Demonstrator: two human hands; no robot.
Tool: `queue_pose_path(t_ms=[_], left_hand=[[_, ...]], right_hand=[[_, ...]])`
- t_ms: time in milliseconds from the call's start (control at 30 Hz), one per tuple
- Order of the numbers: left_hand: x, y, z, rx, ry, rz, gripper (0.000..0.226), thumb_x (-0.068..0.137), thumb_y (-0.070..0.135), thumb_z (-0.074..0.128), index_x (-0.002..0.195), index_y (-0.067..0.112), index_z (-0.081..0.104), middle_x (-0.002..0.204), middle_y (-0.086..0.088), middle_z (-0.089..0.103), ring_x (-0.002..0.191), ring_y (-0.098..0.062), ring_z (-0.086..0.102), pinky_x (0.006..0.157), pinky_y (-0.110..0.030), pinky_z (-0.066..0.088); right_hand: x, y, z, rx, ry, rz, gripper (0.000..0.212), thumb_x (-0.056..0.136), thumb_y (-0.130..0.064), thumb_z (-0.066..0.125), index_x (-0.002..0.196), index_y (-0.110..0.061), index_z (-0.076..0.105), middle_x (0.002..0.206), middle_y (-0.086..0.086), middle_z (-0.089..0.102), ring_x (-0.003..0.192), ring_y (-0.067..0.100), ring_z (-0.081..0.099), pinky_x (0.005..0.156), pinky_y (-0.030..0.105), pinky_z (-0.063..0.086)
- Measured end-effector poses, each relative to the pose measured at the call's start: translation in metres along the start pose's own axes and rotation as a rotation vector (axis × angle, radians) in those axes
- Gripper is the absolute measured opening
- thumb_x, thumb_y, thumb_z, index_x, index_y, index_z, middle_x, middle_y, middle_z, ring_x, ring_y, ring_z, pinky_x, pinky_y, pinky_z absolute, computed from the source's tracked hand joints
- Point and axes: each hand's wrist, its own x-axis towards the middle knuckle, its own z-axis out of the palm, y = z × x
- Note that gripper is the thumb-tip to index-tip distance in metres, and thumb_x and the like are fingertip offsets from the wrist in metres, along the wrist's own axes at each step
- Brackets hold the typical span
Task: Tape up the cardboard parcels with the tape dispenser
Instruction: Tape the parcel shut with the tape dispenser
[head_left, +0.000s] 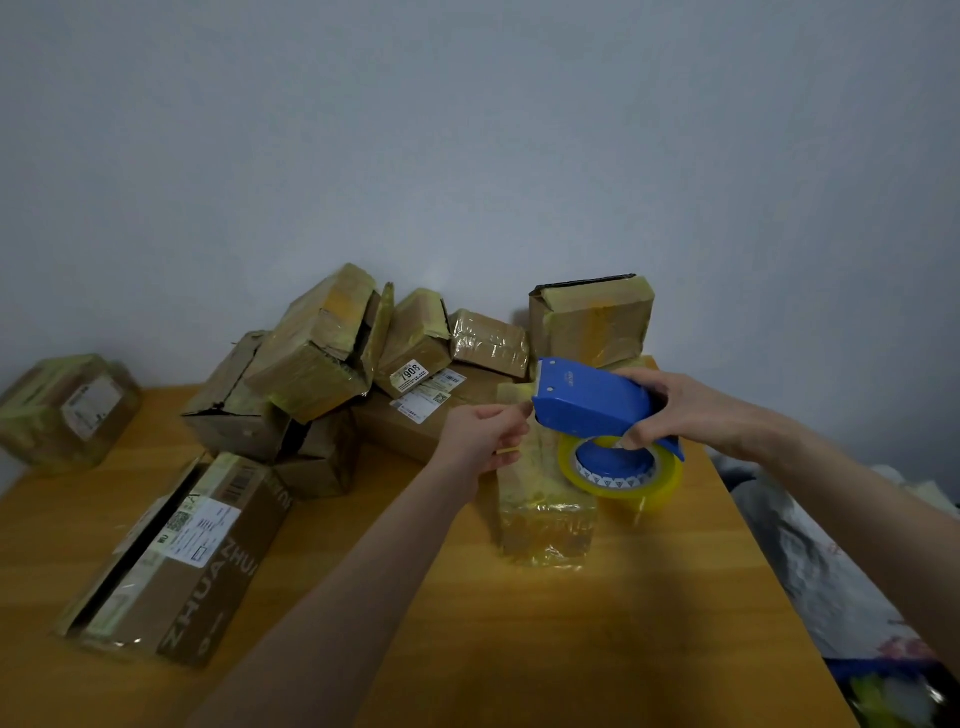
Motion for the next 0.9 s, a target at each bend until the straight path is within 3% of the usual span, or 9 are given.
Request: queue_pose_path(t_ms=[100,267,367,433,600,800,900], left_hand=[[0.004,0.000,0.001,0.045,0.039,-0.010,0.013,0.084,0.017,0.069,0.095,0.011,0.069,0.080,-0.002,0.065,0.074,-0.010,0.061,0.062,-0.022,0.053],[0.011,-0.006,0.001,0.255,0.139,0.124,0.009,0.088,0.022,0.065,0.090,0.014,0.070,0.073,0.002,0.065,0.067,-0.006,0.060,0.055,-0.017,0.051],[0.013,-0.007,0.002,0.586,0.168,0.273,0.018,0.094,0.027,0.057,0.076,0.030,0.061,0.076,0.007,0.064,0.076,-0.008,0.062,0.066,-0.027,0.055],[0.012,-0.007,0.002,0.671,0.163,0.290,0.023,0.095,0.027,0.054,0.073,0.034,0.055,0.079,0.010,0.061,0.081,-0.010,0.061,0.072,-0.033,0.056],[0.005,-0.006,0.007,0.324,0.115,0.109,0.019,0.096,0.022,0.053,0.080,0.019,0.063,0.082,-0.001,0.066,0.073,-0.008,0.066,0.050,-0.018,0.052],[-0.014,-0.021,0.005,0.309,0.083,0.138,0.016,0.096,0.017,0.054,0.082,0.019,0.063,0.074,0.000,0.065,0.067,-0.007,0.064,0.053,-0.018,0.052],[-0.021,-0.033,-0.002,0.307,0.103,0.114,0.013,0.095,0.016,0.056,0.086,0.015,0.065,0.076,-0.001,0.066,0.071,-0.010,0.065,0.055,-0.019,0.052]], right_hand=[[0.002,0.000,-0.001,-0.044,-0.009,-0.019,0.063,0.057,-0.025,0.078,0.115,-0.039,0.057,0.112,-0.007,0.061,0.094,0.004,0.065,0.070,0.019,0.054],[0.003,-0.002,-0.001,-0.177,-0.019,-0.075,0.065,0.057,-0.031,0.077,0.114,-0.046,0.052,0.112,-0.013,0.058,0.099,0.008,0.062,0.073,0.017,0.053],[0.003,-0.007,0.002,-0.254,-0.012,-0.100,0.074,0.059,-0.040,0.076,0.121,-0.056,0.038,0.118,-0.022,0.050,0.104,0.004,0.057,0.074,0.014,0.051],[0.003,-0.009,0.004,-0.327,0.010,-0.131,0.074,0.059,-0.051,0.077,0.121,-0.054,0.039,0.118,-0.023,0.052,0.106,0.004,0.056,0.078,0.017,0.050],[-0.001,-0.012,0.004,-0.482,0.063,-0.135,0.079,0.059,-0.060,0.076,0.128,-0.042,0.044,0.118,-0.014,0.056,0.105,0.011,0.057,0.087,0.033,0.054],[-0.016,-0.004,0.007,-0.426,-0.016,-0.113,0.075,0.060,-0.046,0.074,0.129,-0.033,0.048,0.114,-0.012,0.057,0.101,0.009,0.059,0.084,0.026,0.054],[-0.022,0.004,0.010,-0.411,-0.059,-0.096,0.065,0.059,-0.044,0.072,0.120,-0.034,0.052,0.108,-0.013,0.059,0.097,0.007,0.059,0.080,0.023,0.054]])
